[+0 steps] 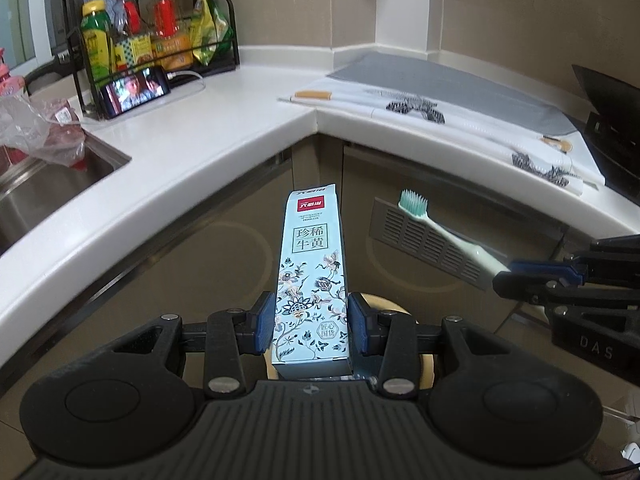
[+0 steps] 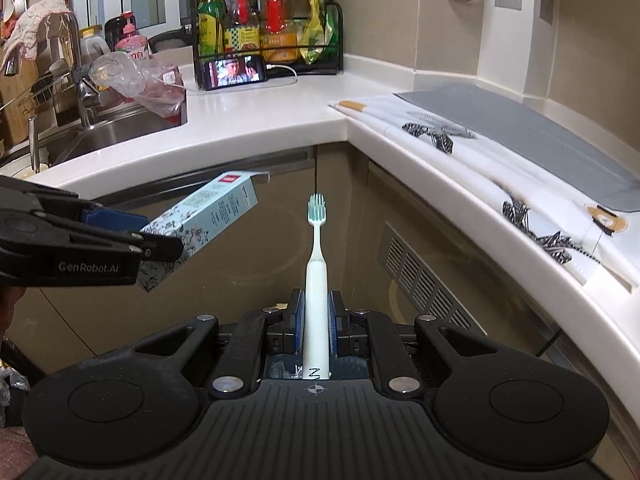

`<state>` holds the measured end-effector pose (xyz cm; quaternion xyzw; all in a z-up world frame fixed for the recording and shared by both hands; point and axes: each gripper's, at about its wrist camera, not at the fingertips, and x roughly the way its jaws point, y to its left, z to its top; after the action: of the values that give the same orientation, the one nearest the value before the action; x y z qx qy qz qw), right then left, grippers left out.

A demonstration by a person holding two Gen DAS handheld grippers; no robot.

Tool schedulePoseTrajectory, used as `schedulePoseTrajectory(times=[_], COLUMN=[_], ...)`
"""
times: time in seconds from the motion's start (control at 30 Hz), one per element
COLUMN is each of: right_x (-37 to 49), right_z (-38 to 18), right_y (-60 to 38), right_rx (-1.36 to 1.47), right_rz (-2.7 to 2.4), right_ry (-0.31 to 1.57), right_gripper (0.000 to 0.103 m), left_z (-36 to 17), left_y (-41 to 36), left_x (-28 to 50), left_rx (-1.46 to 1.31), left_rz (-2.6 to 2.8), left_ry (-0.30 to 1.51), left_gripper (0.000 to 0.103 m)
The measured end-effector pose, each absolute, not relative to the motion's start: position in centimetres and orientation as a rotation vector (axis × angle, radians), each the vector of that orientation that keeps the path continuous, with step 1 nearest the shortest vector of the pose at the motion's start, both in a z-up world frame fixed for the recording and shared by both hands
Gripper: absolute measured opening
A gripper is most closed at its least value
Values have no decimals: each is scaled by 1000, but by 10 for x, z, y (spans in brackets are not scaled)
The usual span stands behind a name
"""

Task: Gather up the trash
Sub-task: 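Carry the box and toothbrush down over the trash bin with both tools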

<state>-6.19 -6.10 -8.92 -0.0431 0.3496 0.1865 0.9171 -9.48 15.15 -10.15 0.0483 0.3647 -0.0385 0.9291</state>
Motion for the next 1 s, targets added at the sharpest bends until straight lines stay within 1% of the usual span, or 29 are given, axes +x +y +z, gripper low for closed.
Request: schedulePoseTrajectory(times=[0.43,1.0], right_x=[-62,-64], right_z=[-92,-97], right_y=[-64,-73], right_rx=[-81,-27], right_rz=[360,383], right_ry=[725,730], right_gripper=[13,13], left_z=[-118,-114], left_y=[148,151], left_x=[-97,-109], left_rx=[87,98], left_rz=[-82,-45], left_ry=[789,795], left_gripper=[43,43])
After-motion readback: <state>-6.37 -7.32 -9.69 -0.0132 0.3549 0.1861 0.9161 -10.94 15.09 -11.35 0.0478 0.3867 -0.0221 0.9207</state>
